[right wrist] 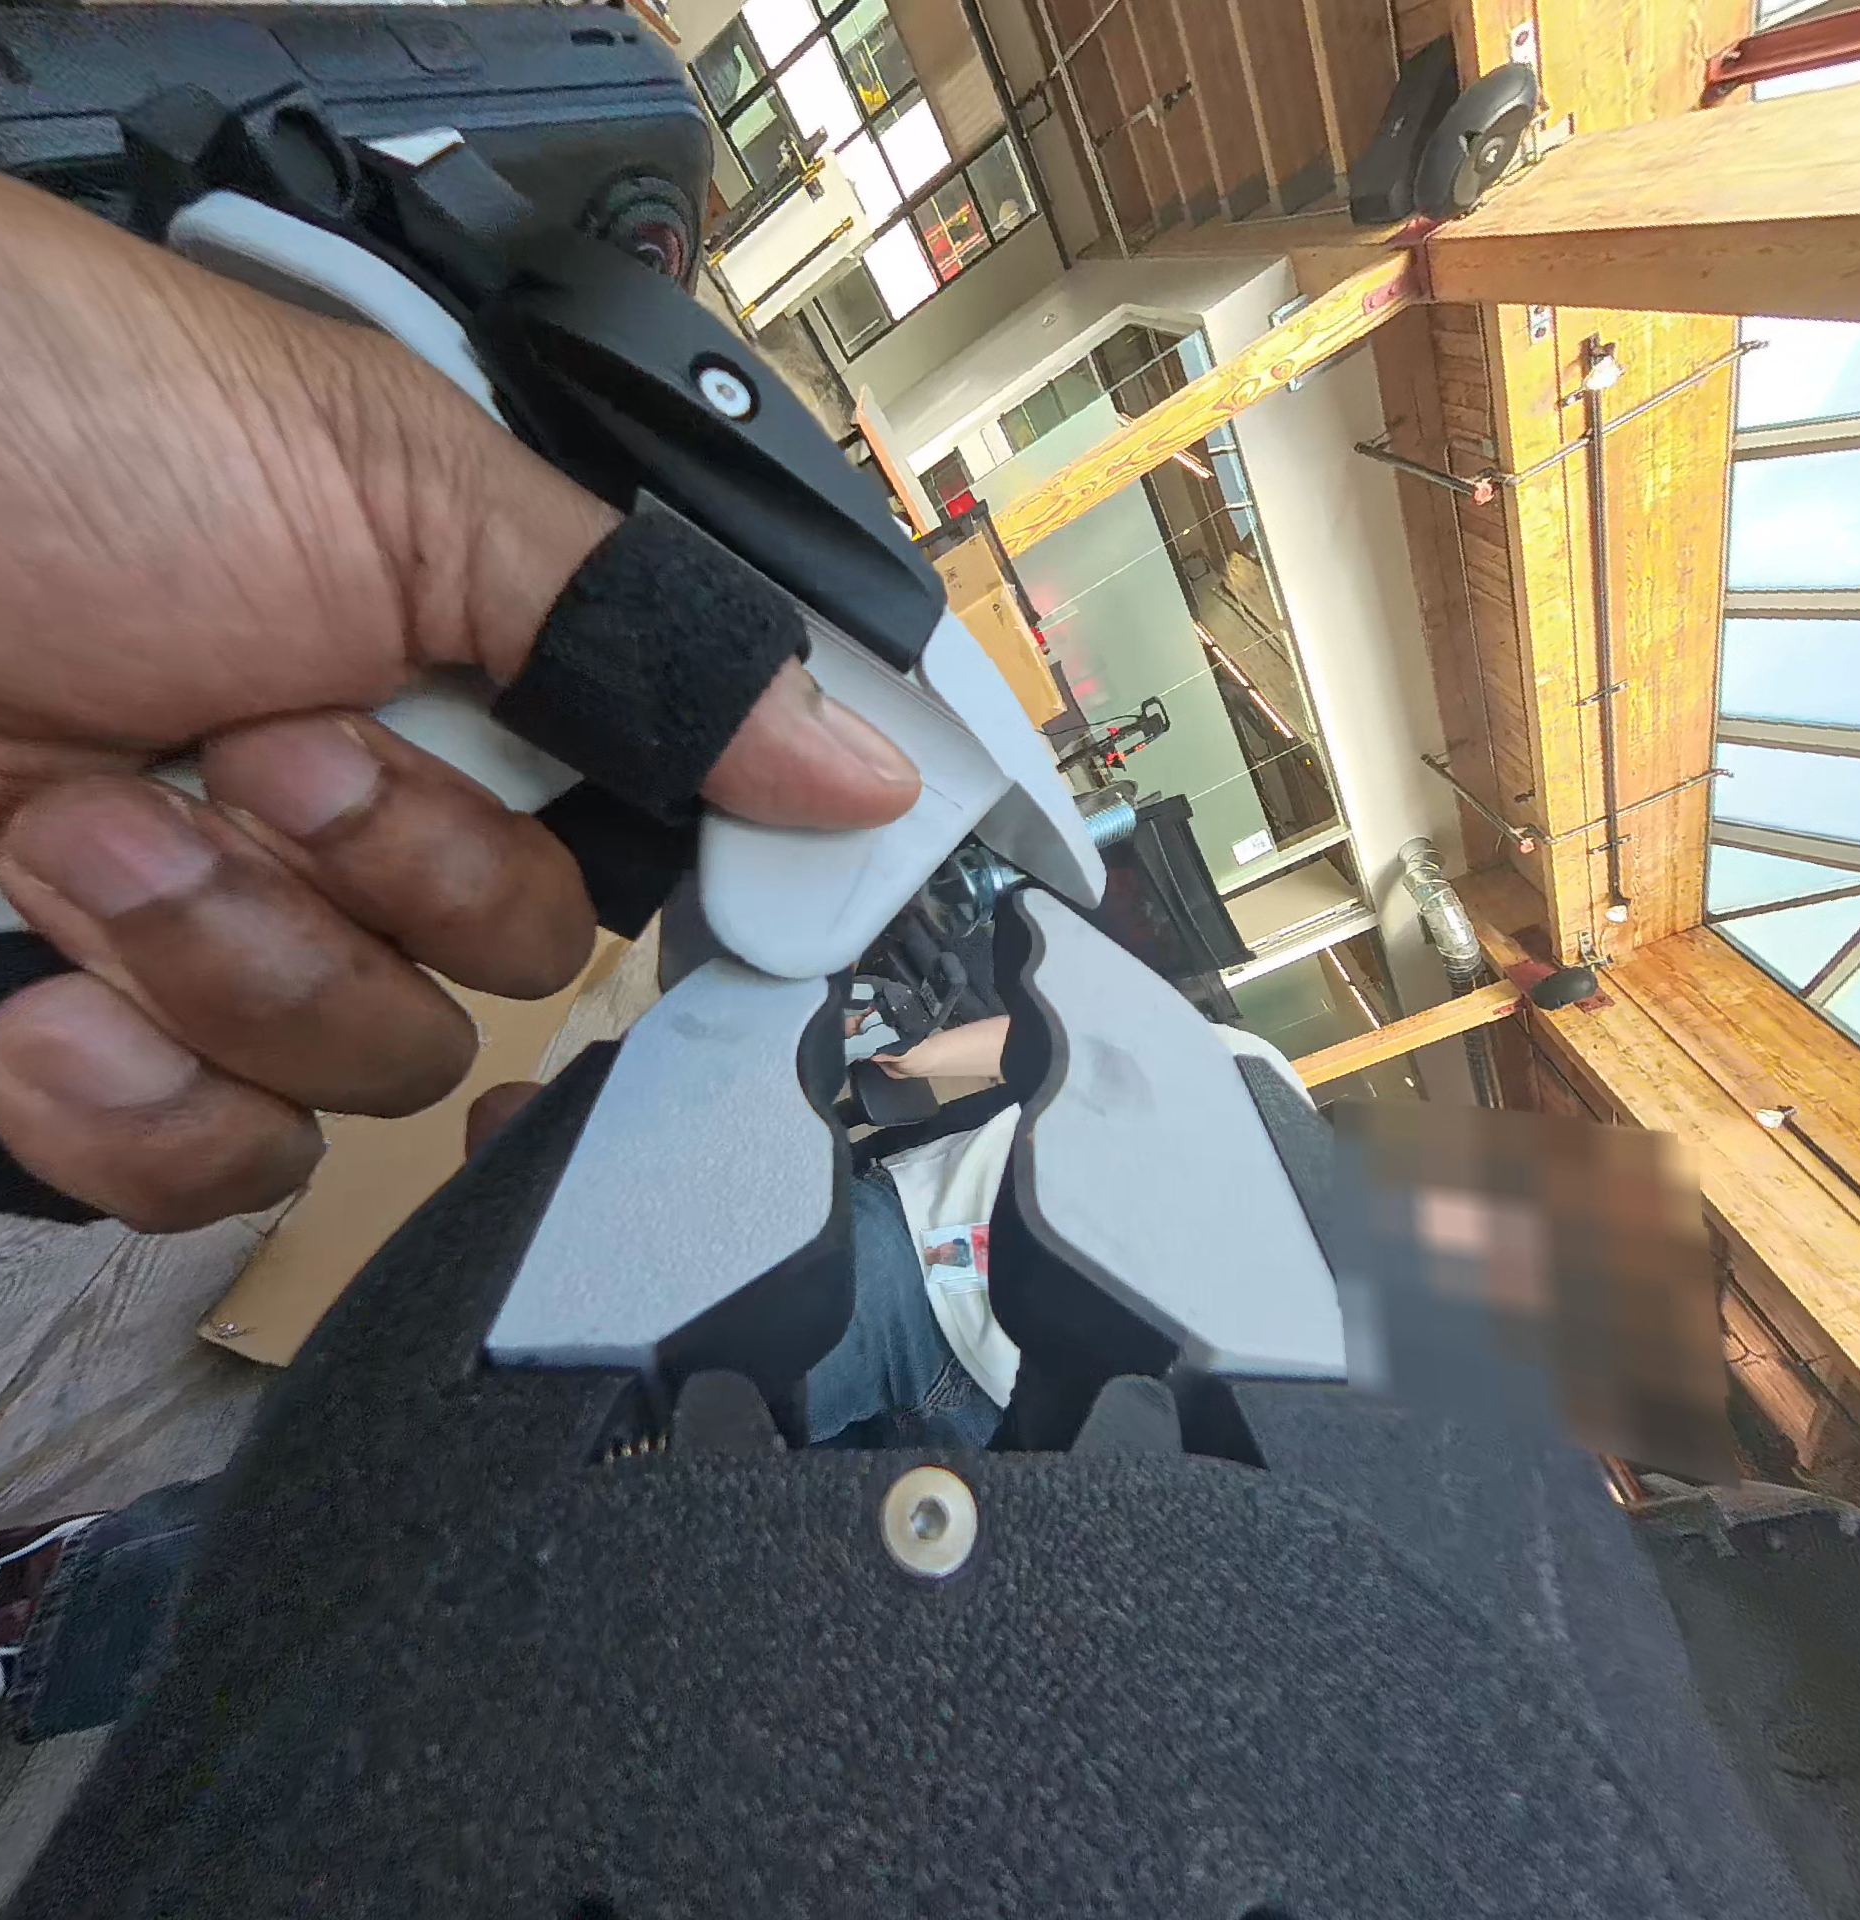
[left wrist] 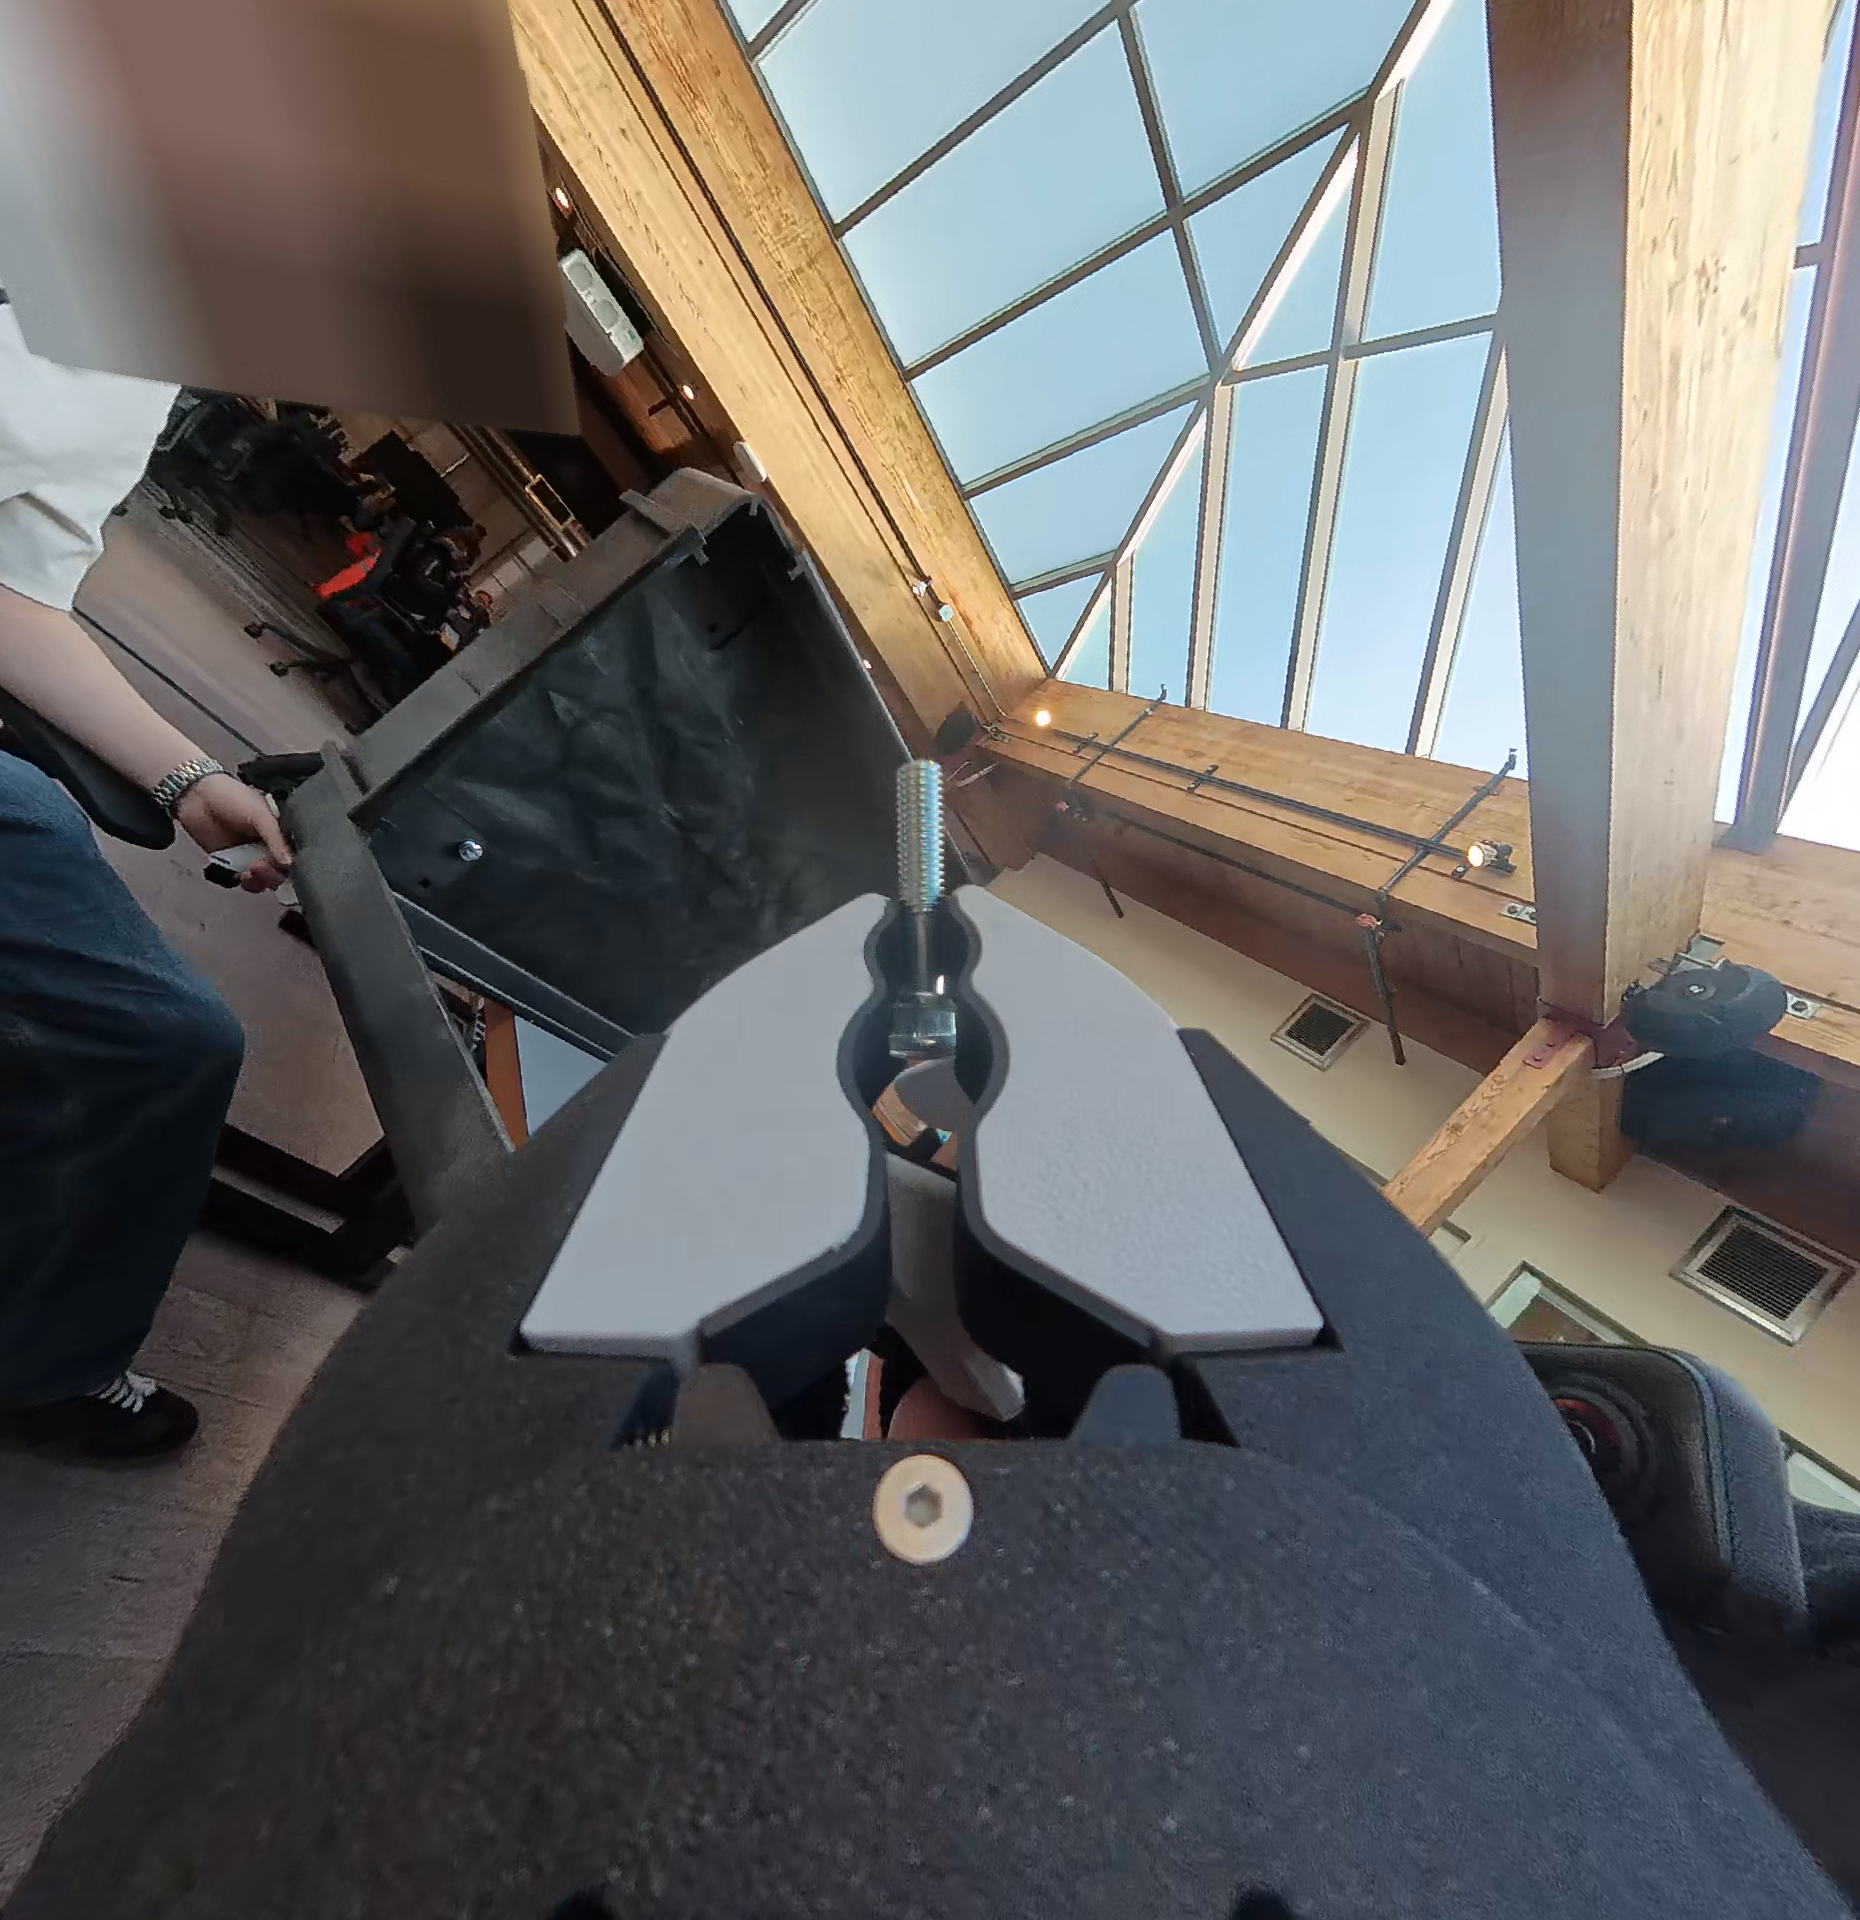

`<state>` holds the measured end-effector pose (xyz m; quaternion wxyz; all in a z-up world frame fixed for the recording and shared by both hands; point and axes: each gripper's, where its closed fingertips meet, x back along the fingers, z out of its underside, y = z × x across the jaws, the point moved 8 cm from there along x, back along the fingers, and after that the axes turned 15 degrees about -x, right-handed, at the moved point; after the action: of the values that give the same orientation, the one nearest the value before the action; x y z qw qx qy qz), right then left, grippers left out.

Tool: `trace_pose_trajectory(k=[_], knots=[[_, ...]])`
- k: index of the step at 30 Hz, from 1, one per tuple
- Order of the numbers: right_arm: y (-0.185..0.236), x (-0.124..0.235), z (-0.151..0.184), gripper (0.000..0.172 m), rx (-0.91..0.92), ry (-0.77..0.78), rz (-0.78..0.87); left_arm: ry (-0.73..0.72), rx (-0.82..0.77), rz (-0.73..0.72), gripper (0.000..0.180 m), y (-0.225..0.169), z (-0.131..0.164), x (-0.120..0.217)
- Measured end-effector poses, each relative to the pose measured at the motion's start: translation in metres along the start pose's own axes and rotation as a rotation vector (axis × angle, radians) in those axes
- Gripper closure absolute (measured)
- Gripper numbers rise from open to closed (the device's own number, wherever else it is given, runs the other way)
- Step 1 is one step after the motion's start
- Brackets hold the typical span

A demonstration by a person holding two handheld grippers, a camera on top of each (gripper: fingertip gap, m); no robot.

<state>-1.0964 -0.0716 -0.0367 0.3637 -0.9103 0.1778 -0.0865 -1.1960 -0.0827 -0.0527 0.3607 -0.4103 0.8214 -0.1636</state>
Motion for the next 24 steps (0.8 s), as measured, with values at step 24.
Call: trace_pose_trajectory(k=[24], knots=[[-0.089, 0.014, 0.055, 0.157, -0.115, 0.068, -0.195, -0.434, -0.452, -0.242, 0.174, -0.021, -0.240, 0.108]])
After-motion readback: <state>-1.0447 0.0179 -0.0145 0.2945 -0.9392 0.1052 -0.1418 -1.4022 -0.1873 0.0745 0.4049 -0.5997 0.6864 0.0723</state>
